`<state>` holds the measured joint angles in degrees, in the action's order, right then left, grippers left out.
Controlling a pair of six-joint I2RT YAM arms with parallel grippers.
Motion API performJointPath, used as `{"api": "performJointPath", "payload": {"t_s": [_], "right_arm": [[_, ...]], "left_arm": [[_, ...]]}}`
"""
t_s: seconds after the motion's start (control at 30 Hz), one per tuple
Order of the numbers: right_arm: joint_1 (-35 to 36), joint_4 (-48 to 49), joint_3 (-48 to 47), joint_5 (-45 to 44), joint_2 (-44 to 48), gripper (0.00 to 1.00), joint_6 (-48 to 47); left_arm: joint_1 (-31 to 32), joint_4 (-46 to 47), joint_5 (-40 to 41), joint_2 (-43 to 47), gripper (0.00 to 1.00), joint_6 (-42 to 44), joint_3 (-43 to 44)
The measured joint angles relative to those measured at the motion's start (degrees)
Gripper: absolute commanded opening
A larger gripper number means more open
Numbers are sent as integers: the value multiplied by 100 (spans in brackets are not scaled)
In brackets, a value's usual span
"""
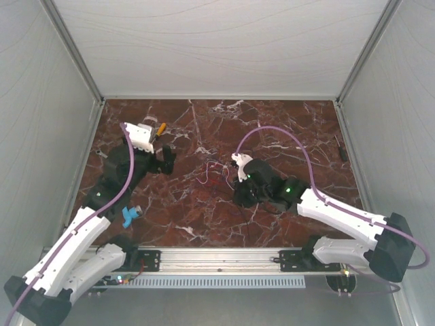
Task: Zip-tie the wires
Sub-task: Pick up the ribbon at the center of the board.
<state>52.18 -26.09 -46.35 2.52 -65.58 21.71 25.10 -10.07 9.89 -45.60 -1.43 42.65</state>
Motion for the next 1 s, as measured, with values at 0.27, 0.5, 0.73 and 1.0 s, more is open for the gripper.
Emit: {"api": "performJointPath", "payload": {"t_s": [0.27,0.5,0.73,1.0], "right_arm": [[-76,-76,-544,306,35,0,-872],[-76,-358,-667,168,22,0,-1191],[306,-612,-678,22,4,0,-1311],[599,-688,-680,-15,160,0,-1351]], "left_arm": [[50,221,-3051,435,100,590,-55],[780,221,-4341,295,100,1316,-153],[1467,-50,-4476,-361,89,1952,-170],[1641,-431,-4572,-922,70,2240,-111]]}}
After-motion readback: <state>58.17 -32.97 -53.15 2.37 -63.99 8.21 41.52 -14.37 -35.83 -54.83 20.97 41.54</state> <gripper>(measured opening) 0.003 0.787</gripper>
